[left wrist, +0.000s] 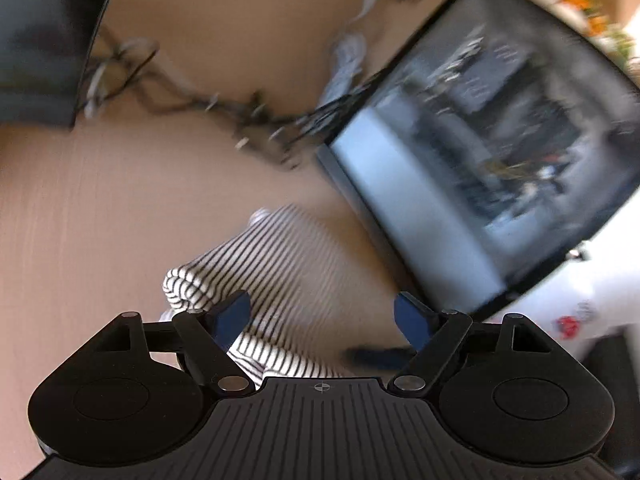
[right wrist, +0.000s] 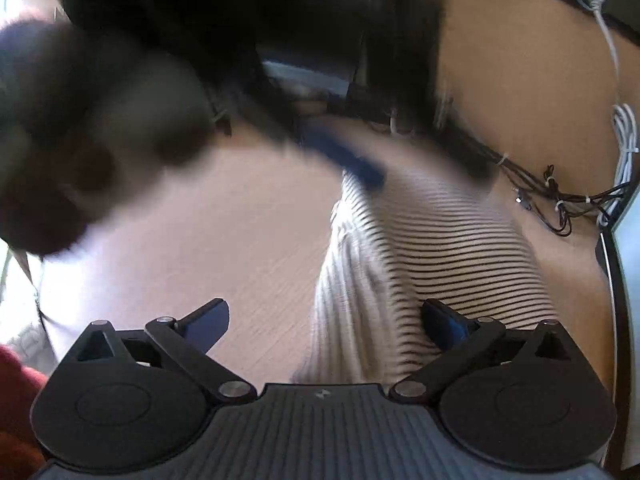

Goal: Fold clothes

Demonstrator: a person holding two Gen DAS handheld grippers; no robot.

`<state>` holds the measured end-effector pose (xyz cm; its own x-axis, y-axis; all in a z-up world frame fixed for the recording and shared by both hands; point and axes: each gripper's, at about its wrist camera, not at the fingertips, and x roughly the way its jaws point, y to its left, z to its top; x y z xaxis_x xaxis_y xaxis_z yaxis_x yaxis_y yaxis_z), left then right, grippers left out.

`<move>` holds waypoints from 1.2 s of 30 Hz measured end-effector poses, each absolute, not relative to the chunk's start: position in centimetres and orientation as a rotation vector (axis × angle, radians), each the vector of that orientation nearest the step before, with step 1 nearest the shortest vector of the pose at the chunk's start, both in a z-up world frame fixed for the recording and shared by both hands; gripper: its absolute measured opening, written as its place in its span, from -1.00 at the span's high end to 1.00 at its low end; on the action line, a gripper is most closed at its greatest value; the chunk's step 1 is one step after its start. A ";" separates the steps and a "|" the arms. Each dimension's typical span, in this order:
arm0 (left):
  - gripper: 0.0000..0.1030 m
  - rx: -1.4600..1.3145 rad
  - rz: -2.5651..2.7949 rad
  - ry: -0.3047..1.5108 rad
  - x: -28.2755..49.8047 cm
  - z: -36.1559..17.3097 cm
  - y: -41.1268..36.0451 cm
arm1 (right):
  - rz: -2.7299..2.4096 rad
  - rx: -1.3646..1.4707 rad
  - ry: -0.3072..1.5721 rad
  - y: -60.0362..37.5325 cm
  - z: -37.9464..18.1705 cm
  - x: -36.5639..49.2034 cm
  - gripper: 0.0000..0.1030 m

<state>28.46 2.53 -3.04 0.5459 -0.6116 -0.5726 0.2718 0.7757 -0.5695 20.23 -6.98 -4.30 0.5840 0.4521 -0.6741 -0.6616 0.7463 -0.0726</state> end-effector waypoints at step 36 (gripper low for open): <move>-0.71 -0.519 -0.441 0.895 29.9 -4.9 1.4 | 0.395 -0.235 0.605 -12.3 -5.5 21.7 -1.00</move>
